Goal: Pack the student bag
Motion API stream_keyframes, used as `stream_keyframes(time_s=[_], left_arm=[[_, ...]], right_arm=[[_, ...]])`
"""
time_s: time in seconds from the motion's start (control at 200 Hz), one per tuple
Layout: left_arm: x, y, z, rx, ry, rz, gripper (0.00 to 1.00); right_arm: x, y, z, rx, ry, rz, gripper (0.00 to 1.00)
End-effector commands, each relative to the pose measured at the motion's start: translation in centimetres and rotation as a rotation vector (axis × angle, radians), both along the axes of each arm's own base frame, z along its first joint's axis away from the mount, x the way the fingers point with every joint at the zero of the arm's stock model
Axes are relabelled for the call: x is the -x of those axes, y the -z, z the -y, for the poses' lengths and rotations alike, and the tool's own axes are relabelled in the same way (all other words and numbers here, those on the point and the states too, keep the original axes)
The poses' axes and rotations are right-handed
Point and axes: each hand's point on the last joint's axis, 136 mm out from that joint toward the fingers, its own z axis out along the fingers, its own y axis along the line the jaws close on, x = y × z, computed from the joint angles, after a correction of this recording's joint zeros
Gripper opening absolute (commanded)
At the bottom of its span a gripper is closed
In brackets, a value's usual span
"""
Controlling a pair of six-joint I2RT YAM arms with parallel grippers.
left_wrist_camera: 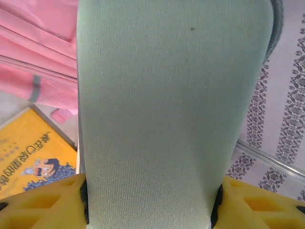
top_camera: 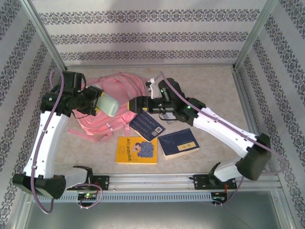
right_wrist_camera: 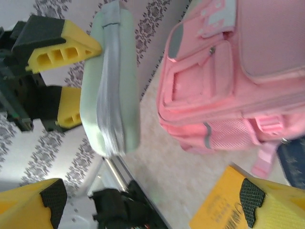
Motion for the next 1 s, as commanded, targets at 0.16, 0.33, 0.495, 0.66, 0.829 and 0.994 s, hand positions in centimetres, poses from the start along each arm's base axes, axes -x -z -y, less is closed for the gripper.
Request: stream_keyframes(time_s=[0.16, 0.33, 0.495, 0.66, 0.829, 0.994], left_arm=[[-2.3, -2.9, 2.4, 0.080, 0.031, 0.050, 0.62], [-3.1, -3.7, 3.1, 0.104, 0.050, 0.065, 0.62], [-3.6, -4.3, 3.6, 0.116, 0.064, 0.070, 0.62], [-3.6, -4.1, 4.1, 0.111, 0.076, 0.064, 0.62], [-3.4, -3.1, 4.8, 0.111, 0.081, 0.046, 0.62], [-3.6, -3.0, 5.1, 0.109, 0.084, 0.049, 0.64]], right_arm=[[-0.9, -4.0, -5.2, -0.125, -0.033, 0.019, 0.98], [-1.9, -2.6, -6.2, -0.104, -0.013, 0.005, 0.98], [-3.0, -2.3, -7.0, -0.117, 0.010, -0.001, 0.92], [-4.0, -2.3, -6.9, -0.121, 0.050, 0.005, 0.84], [-4.7, -2.9, -6.6, -0.170, 0.076, 0.015, 0.68], [-4.6, -2.9, -6.8, -0.190, 0.061, -0.006, 0.49]])
